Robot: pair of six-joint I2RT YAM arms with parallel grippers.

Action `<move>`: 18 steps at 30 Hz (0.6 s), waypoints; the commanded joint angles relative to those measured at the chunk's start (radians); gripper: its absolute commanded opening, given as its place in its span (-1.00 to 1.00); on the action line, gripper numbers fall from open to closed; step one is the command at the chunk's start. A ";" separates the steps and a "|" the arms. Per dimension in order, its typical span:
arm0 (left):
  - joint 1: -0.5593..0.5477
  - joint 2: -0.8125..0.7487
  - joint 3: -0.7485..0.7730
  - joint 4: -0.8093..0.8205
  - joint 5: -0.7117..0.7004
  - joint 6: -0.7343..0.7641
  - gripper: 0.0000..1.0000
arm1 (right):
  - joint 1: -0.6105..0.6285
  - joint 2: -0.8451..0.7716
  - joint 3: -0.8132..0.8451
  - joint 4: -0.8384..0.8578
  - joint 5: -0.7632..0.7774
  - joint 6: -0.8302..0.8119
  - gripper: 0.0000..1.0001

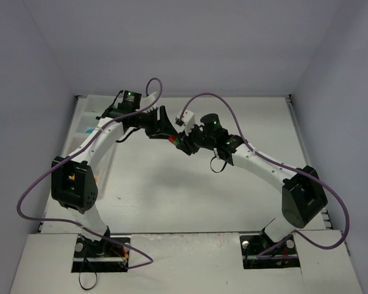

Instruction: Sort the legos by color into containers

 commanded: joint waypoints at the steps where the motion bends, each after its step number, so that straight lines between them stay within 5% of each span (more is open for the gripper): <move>1: -0.007 -0.011 0.006 0.093 0.065 -0.031 -0.05 | 0.003 -0.063 0.014 0.088 -0.021 0.004 -1.00; 11: -0.008 -0.009 -0.003 0.082 0.083 -0.026 -0.22 | 0.003 -0.066 0.015 0.090 -0.020 0.005 -1.00; 18: -0.007 -0.019 -0.003 0.084 0.082 -0.032 -0.88 | 0.003 -0.071 -0.006 0.097 -0.017 0.005 -1.00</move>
